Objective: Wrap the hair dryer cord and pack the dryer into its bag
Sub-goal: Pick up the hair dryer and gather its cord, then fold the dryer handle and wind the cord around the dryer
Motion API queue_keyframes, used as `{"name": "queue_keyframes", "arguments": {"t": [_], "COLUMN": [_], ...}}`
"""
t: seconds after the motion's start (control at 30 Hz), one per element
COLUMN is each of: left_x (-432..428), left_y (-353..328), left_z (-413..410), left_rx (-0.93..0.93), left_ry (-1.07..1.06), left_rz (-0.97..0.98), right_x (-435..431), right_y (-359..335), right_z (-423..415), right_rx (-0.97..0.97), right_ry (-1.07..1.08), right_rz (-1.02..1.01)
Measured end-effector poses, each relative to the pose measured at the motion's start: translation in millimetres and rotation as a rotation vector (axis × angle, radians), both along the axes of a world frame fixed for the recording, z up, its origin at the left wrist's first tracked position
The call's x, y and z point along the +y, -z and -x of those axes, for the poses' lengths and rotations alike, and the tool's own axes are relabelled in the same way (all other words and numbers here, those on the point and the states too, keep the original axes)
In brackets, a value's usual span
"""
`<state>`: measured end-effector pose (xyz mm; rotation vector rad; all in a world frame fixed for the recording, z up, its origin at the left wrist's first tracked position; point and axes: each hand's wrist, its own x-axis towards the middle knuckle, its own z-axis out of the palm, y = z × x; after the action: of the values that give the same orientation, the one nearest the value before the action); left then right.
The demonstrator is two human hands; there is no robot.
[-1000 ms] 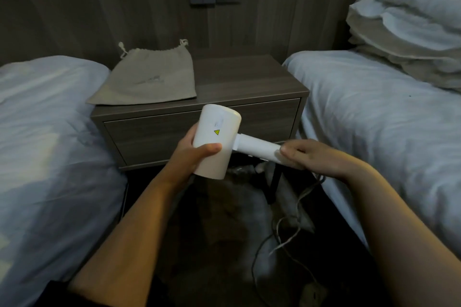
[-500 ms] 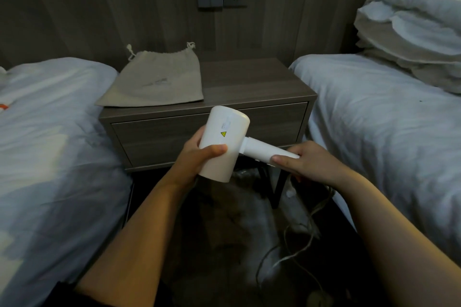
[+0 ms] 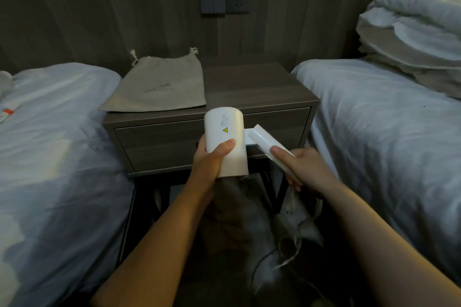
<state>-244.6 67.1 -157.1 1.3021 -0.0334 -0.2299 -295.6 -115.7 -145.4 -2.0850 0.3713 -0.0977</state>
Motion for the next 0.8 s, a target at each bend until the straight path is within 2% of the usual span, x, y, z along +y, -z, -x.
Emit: {"name": "queue_keyframes", "arguments": {"t": [0.1, 0.2, 0.37, 0.47, 0.57, 0.67, 0.73, 0.8], "left_x": [7.9, 13.3, 8.5, 2.9, -14.2, -17.2, -10.6, -1.5], "left_y": [-5.0, -9.5, -8.7, -8.9, -2.9, -2.5, -4.9, -6.5], "left_z": [-7.4, -7.5, -2.6, 1.3, 11.0, 8.3, 0.4, -6.4], "left_rx": [-0.007, 0.061, 0.075, 0.094, 0.157, 0.233, 0.196, -0.01], "left_ry": [0.037, 0.021, -0.151, -0.196, -0.199, -0.137, -0.103, -0.149], "left_rz": [-0.104, -0.097, -0.067, 0.002, 0.152, 0.2, 0.045, -0.282], "right_x": [-5.9, -1.8, 10.9, 16.6, 32.4, 36.5, 27.4, 16.2], "right_y": [-8.4, -12.4, -5.1, -1.8, 8.6, 10.0, 1.8, -7.3], "right_z": [1.8, 3.3, 0.8, 0.6, -0.1, -3.6, -5.8, -7.3], "right_rx": [-0.002, 0.003, -0.068, -0.115, -0.189, -0.184, -0.173, -0.177], "right_ry": [-0.081, -0.165, -0.023, 0.042, 0.087, 0.065, 0.053, 0.039], "right_rz": [0.029, 0.082, 0.118, 0.056, -0.049, -0.003, 0.075, 0.216]}}
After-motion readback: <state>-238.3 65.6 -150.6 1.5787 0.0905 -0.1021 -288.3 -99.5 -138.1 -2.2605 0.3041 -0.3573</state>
